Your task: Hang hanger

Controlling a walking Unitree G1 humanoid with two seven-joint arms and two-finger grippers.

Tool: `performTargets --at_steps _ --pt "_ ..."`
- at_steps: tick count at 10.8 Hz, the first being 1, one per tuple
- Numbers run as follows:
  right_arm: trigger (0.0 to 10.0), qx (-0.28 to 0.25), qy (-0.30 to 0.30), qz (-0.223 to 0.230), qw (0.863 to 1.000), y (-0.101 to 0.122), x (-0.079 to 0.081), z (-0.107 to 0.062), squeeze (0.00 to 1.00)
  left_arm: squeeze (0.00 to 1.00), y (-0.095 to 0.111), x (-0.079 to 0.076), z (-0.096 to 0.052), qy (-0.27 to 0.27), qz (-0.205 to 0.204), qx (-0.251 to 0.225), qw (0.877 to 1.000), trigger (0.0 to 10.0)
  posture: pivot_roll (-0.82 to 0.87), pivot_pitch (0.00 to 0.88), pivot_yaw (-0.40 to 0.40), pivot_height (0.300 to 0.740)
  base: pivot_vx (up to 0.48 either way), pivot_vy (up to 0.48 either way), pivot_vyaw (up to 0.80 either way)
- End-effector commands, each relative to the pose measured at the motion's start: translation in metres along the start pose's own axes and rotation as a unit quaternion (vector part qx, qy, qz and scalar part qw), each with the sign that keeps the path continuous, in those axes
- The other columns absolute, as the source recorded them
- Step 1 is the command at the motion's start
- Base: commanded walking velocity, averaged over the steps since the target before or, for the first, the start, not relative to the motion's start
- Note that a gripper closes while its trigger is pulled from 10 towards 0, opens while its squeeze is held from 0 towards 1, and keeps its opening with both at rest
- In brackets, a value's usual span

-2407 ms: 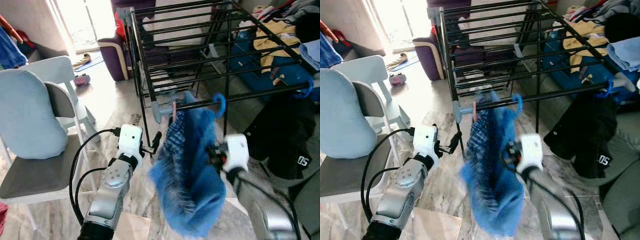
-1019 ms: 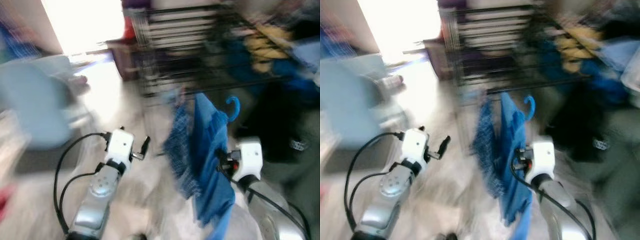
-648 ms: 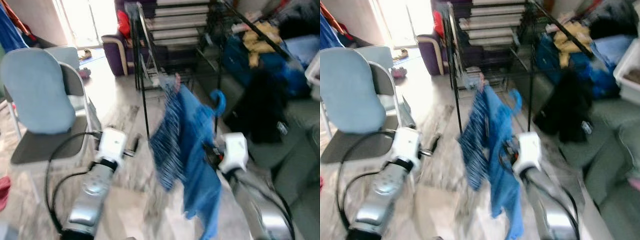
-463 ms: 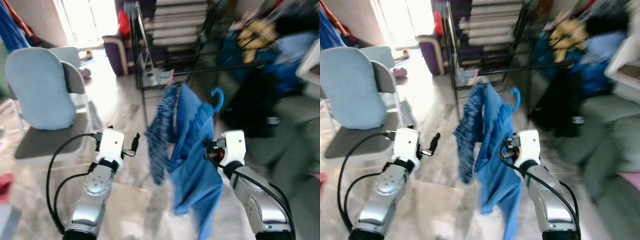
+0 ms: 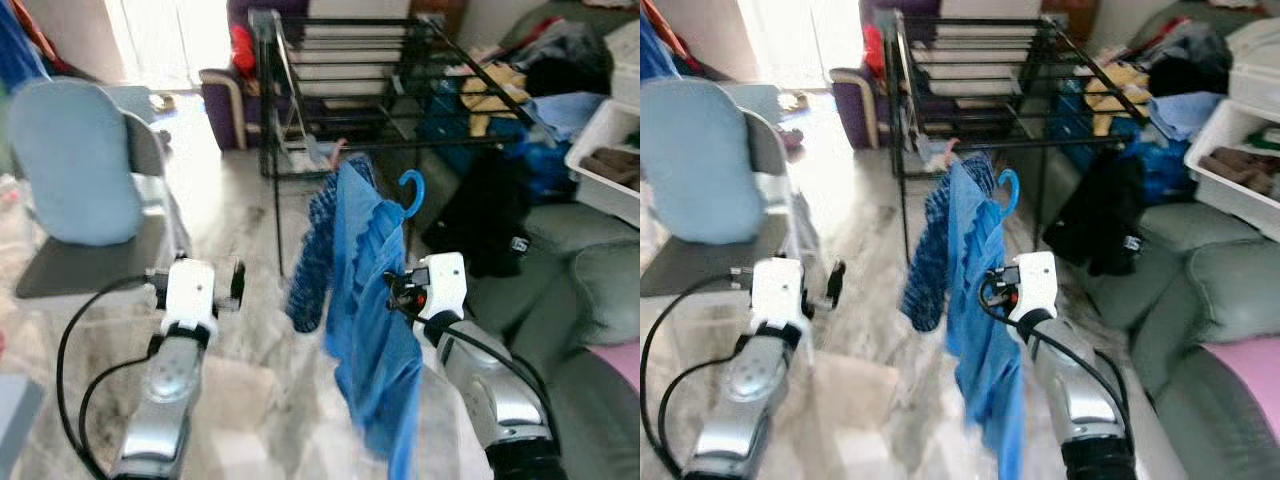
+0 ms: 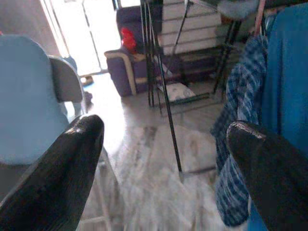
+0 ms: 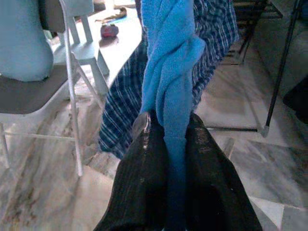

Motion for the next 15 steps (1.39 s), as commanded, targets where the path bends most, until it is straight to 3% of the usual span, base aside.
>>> performTargets --at_steps 1,3,5,6,8,9,10,11,12,13,15 --pt "10.0 -0.021 -0.005 -0.002 1.000 0.007 -0.003 0.001 0.00 0.00 0.006 0.001 0.004 -0.001 0.006 -0.013 1.000 10.0 0.06 0.000 -0.028 0.740 0.000 0.000 0.00" --pt "10.0 -0.041 -0.018 0.013 0.999 0.008 0.000 -0.002 0.00 0.00 0.013 0.004 0.000 0.001 0.004 -0.021 1.000 10.0 0.06 0.000 0.000 0.740 0.000 0.000 0.00" --pt "10.0 -0.022 -0.028 0.017 0.999 -0.020 -0.004 -0.008 0.00 0.00 -0.019 -0.008 -0.014 -0.009 0.002 0.017 1.000 10.0 0.06 0.000 -0.021 0.740 0.000 0.000 0.00" --pt "10.0 -0.008 -0.027 0.004 1.000 -0.022 -0.007 -0.009 0.00 0.00 -0.030 -0.006 -0.019 0.013 -0.011 0.046 0.999 10.0 0.08 0.000 -0.045 0.740 0.000 0.000 0.00" --pt "10.0 -0.010 -0.011 -0.008 1.000 -0.013 -0.005 -0.011 0.00 0.00 -0.027 0.007 -0.031 0.019 0.000 0.045 0.999 10.0 0.10 0.000 -0.070 0.740 0.000 0.000 0.00" --pt "10.0 -0.022 -0.006 0.005 1.000 0.003 -0.002 0.001 0.00 0.00 -0.014 0.017 -0.018 0.027 -0.002 0.032 0.999 10.0 0.08 0.000 -0.038 0.740 0.000 0.000 0.00" --pt "10.0 -0.026 -0.016 0.022 0.999 0.005 -0.008 0.015 0.00 0.00 -0.007 0.012 0.006 0.022 0.003 0.010 1.000 10.0 0.05 0.000 -0.024 0.740 0.000 0.000 0.00" --pt "10.0 -0.023 -0.065 0.025 0.997 -0.004 -0.025 0.010 0.00 0.00 -0.017 0.014 0.006 0.035 0.015 0.026 0.999 10.0 0.04 0.000 -0.015 0.740 0.000 0.000 0.00" --pt "10.0 -0.045 -0.048 0.039 0.997 0.013 -0.016 0.007 0.00 0.00 -0.006 0.013 0.013 0.025 -0.029 0.024 0.999 10.0 0.00 0.000 0.004 0.740 0.000 0.000 0.00" --pt "10.0 -0.043 -0.039 0.012 0.998 0.012 -0.014 0.007 0.00 0.00 -0.005 0.010 0.014 0.011 -0.005 0.014 1.000 10.0 -0.01 0.000 0.009 0.740 0.000 0.000 0.00" --pt "10.0 -0.051 -0.061 0.015 0.997 0.011 -0.025 0.005 0.00 0.00 -0.009 0.002 0.019 -0.002 0.009 0.014 1.000 10.0 -0.02 0.000 0.033 0.740 0.000 0.000 0.00"
Point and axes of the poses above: a point about 5 cm out from each wrist's last joint towards the gripper, its own z axis pointing out of the wrist towards the gripper, its own y axis along the axis of the wrist's last joint, x = y × z, the point moved 3 cm from there along z, pointing out of the wrist towards the gripper, and after that the axes turned 12 degrees about z, right-handed, at the moved point
